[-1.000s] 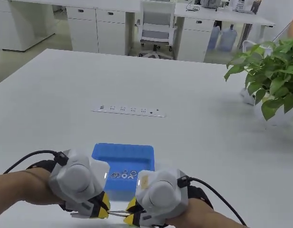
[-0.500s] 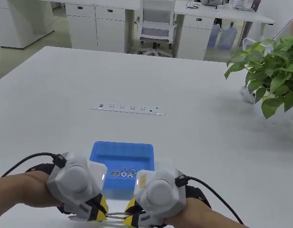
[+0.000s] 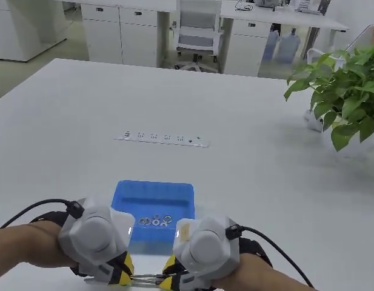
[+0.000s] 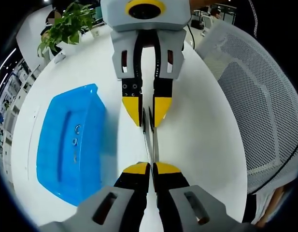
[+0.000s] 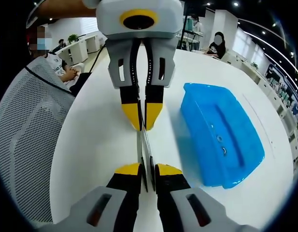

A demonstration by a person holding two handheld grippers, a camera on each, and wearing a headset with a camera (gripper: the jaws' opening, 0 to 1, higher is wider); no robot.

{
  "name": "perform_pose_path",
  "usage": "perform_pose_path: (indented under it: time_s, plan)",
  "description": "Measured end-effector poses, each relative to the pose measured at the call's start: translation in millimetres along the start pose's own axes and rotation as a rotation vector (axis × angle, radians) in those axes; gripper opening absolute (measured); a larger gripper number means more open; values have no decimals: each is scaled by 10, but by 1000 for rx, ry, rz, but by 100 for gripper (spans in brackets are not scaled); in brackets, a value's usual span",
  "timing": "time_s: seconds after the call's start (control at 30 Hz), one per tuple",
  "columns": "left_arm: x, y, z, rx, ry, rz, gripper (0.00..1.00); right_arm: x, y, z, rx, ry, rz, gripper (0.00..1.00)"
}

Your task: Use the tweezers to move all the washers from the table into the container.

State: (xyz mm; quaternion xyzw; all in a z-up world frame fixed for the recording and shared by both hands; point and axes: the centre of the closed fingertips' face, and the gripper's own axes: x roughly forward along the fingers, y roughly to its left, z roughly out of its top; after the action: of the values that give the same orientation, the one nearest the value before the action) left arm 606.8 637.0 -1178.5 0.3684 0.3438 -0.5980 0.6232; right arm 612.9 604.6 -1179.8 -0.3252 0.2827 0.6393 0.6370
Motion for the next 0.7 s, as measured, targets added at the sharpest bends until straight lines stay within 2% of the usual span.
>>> perform_pose_path:
  time_s: [0.33, 0.6, 0.7]
  plan:
    - [15, -8, -27, 2, 5, -1, 7, 8, 33, -21, -1, 8, 7, 12]
    - [-5, -15, -37, -8, 9, 5, 14, -48, 19, -24, 5, 1, -5, 13]
    - [-39, -10, -39, -17, 3, 17, 17, -97, 13, 0, 13, -5, -10, 17]
